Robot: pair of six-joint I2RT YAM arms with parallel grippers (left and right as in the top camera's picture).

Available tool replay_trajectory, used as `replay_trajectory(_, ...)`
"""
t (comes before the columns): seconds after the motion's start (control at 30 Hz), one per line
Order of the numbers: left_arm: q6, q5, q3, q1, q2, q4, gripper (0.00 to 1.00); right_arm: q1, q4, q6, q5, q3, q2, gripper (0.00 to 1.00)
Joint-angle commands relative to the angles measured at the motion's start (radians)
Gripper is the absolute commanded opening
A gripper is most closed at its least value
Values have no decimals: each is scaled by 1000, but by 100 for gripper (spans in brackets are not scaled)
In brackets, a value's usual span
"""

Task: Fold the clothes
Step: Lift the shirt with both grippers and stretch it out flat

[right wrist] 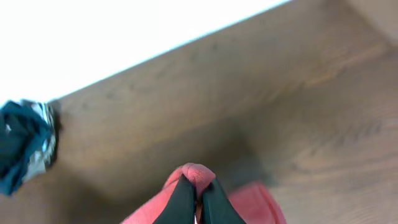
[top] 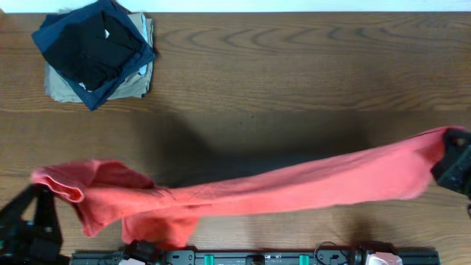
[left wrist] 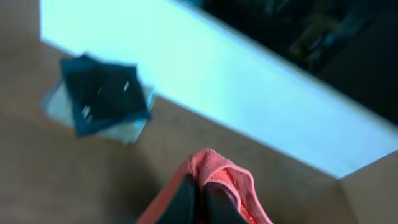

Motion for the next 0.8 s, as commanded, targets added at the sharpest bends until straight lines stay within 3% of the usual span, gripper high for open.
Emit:
replay_trajectory(0.0,80,12,29,4,97,66,6,-9,-1,-19,68,85,56,1)
replay_trajectory(0.27,137,9,29,4,381,196,6,-17,84,24,235,103,237,1)
replay_trajectory(0.47,214,-52,29,5,661,427,6,-76,234,22,228,103,456,1)
replay_trajectory(0.77,217,-53,29,28,1036,728,6,-93,399,24,232,103,750,1)
